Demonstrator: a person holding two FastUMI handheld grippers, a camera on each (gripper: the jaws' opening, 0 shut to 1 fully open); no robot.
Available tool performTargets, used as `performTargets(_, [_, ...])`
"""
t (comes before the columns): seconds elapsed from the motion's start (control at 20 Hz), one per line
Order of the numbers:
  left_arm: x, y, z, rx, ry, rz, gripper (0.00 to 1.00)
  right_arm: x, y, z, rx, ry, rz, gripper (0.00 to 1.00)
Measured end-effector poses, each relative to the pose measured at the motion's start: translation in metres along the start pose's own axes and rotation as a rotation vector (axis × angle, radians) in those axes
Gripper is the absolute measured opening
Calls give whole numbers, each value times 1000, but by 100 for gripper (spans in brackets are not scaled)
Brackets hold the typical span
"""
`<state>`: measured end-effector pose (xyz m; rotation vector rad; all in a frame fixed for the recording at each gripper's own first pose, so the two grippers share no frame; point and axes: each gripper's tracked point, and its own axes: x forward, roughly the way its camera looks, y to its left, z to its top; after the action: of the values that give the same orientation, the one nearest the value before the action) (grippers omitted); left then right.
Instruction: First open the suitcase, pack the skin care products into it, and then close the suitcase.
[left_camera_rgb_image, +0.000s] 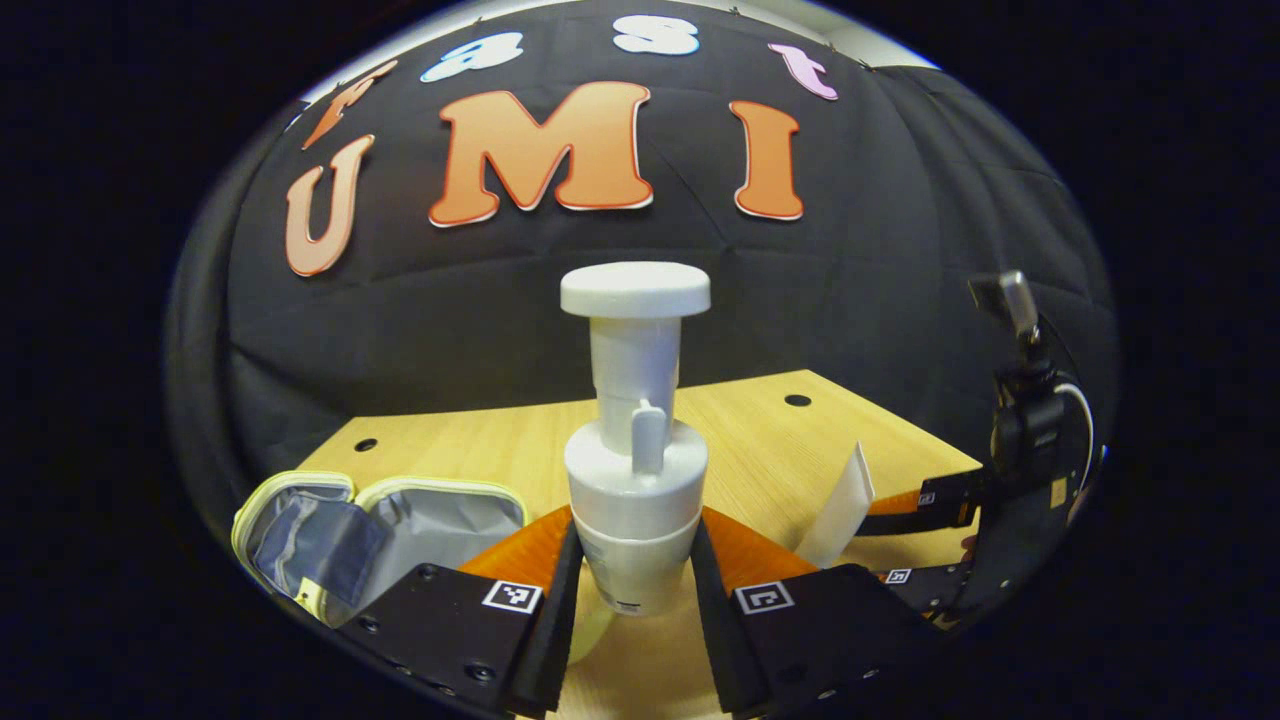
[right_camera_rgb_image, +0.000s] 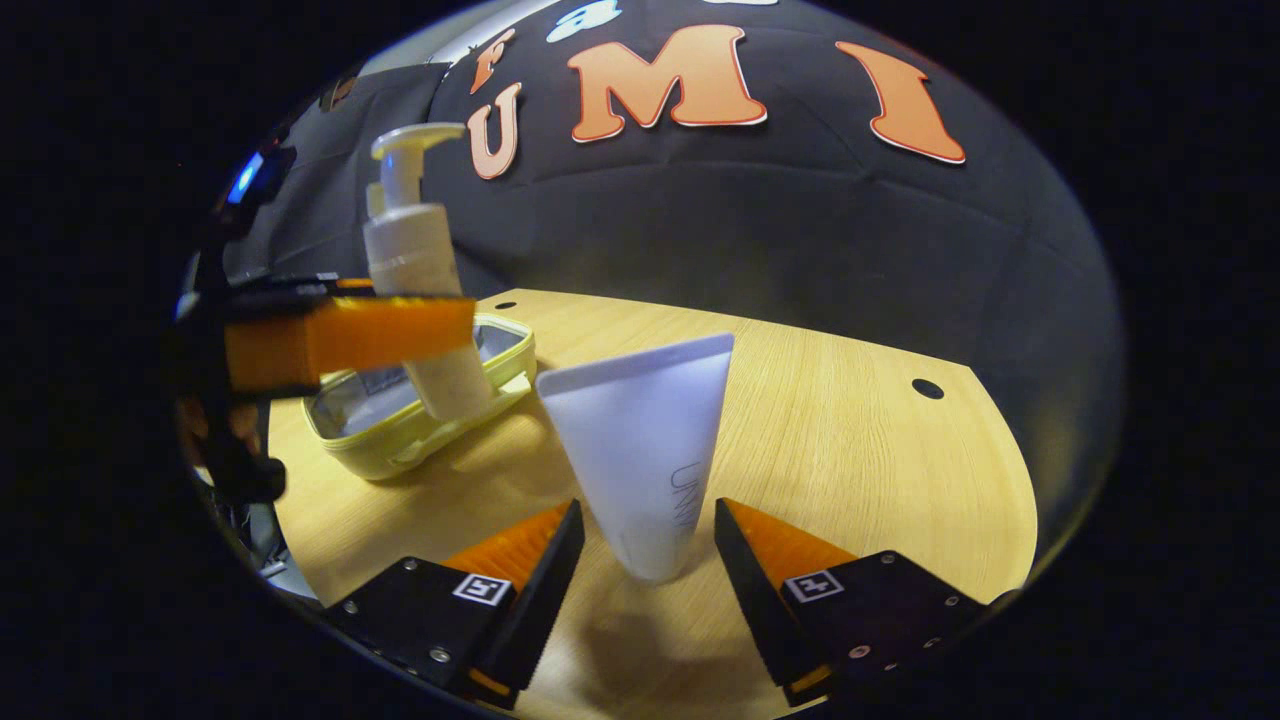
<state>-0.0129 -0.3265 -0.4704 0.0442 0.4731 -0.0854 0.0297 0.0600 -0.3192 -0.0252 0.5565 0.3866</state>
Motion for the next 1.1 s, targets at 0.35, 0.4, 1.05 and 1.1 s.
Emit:
performTargets(0.35, [-42,50,22,-7,-4,93,55,-21,21,18,36,14,33,56])
performTargets(0.4, [-48,57,26,-12,-1,100,55,-27,26,22,29,19,38,57])
performTargets(1.05, [-93,157,44,-42,48,160,55,-69,94,102,-33,-42,69,57])
performTargets(1.1, [-93,165,37,-43,65,155,57,-67,99,105,-31,-45,69,57])
